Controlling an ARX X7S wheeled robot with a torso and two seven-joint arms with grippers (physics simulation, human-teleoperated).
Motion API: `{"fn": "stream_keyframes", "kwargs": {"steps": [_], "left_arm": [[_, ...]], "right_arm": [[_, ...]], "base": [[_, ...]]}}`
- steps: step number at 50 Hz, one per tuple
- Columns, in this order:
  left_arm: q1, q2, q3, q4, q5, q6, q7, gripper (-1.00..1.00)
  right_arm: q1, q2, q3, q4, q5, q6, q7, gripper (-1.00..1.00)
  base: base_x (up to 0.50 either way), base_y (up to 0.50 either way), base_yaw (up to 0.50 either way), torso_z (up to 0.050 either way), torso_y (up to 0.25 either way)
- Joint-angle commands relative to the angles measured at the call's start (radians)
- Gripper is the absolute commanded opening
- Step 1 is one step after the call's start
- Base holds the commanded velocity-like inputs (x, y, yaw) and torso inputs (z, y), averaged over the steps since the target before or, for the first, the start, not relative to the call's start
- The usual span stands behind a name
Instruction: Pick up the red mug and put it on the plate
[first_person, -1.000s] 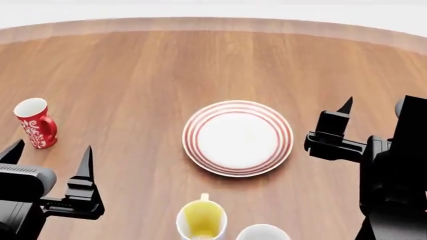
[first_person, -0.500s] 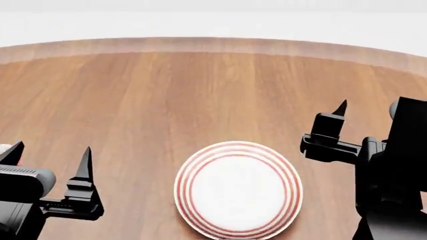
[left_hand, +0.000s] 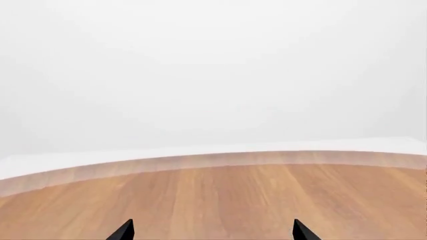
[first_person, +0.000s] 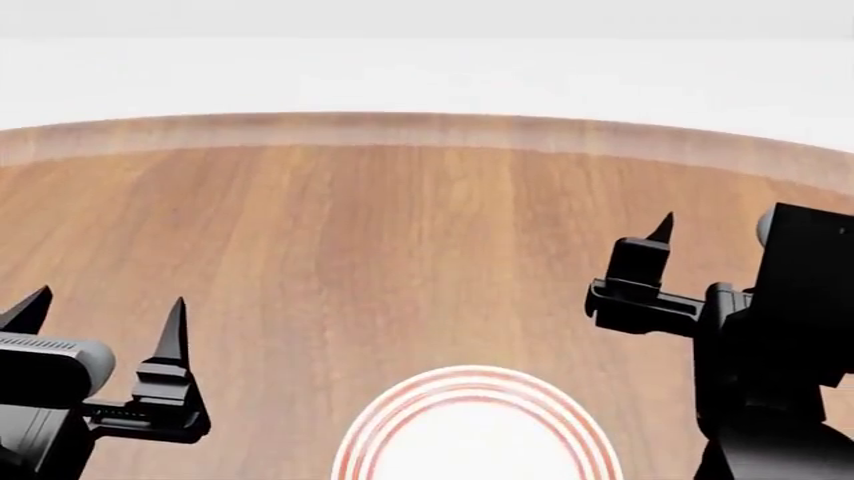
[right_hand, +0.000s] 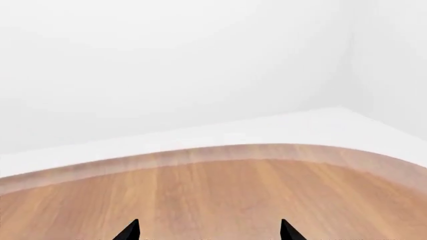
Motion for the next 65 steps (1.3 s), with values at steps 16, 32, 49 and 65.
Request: {"fn": "stream_keyframes", "kwargs": {"steps": [16, 32, 49, 65], "left_arm": [[-0.043, 0.058, -0.119, -0.134, 0.02, -0.021, -0.166, 1.0], [-0.08, 0.148, -0.282, -0.23, 0.075, -0.009, -0.438, 1.0], [-0.058, 0.116, -0.289, -0.226, 0.033, -0.005, -0.452, 1.0], [-0.081, 0.089, -0.275, -0.341, -0.009, 0.002, -0.416, 1.0]], "right_arm": [[-0.015, 0.005, -0.015, 0.037, 0.007, -0.031, 0.001, 1.0], [-0.016, 0.004, -0.025, 0.046, 0.015, -0.035, 0.005, 1.0], [-0.024, 0.004, -0.032, 0.068, 0.02, -0.06, 0.005, 1.0], [-0.027, 0.003, -0.039, 0.086, 0.026, -0.074, 0.009, 1.0]], "base": [[0.0, 0.0, 0.0, 0.0, 0.0], [0.0, 0.0, 0.0, 0.0, 0.0], [0.0, 0.0, 0.0, 0.0, 0.0], [0.0, 0.0, 0.0, 0.0, 0.0]]}}
